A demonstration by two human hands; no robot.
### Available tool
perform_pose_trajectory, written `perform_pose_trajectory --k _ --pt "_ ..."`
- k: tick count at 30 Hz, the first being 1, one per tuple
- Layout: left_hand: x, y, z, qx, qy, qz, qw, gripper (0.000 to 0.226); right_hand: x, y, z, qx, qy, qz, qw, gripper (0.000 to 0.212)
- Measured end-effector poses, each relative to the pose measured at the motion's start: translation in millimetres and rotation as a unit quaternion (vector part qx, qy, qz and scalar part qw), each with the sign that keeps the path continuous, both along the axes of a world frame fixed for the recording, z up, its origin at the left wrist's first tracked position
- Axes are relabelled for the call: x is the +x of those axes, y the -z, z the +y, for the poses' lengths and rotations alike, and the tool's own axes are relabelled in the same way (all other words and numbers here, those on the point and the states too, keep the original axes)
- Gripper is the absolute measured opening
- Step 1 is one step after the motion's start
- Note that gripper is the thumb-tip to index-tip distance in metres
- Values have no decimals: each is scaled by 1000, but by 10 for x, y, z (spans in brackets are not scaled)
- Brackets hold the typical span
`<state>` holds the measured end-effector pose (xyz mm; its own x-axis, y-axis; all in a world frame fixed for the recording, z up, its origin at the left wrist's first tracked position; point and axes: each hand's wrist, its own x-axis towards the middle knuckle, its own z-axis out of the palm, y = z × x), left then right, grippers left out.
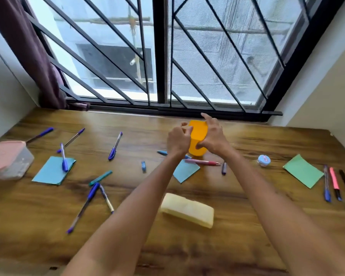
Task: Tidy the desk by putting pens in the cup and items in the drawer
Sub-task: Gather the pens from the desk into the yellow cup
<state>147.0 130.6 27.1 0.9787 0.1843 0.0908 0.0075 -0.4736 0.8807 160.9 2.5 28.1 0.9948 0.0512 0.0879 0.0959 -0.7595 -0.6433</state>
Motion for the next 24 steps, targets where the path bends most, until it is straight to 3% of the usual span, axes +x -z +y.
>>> perform_pose_trajectory --k 4,8,17,24 --pt "-173 11 626 85 -68 -4 994 36 -201 -56 558 22 -80 19 996 116" --pt "-450 168 1090 106 -28 10 994 37 -488 71 883 19 -138 57 989 116" --pt "-714 185 1380 124 2 17 992 29 -828 96 1086 31 -159 45 986 113" --pt "-839 179 1507 173 3 19 985 28 -911 226 1266 -12 -167 26 986 115"
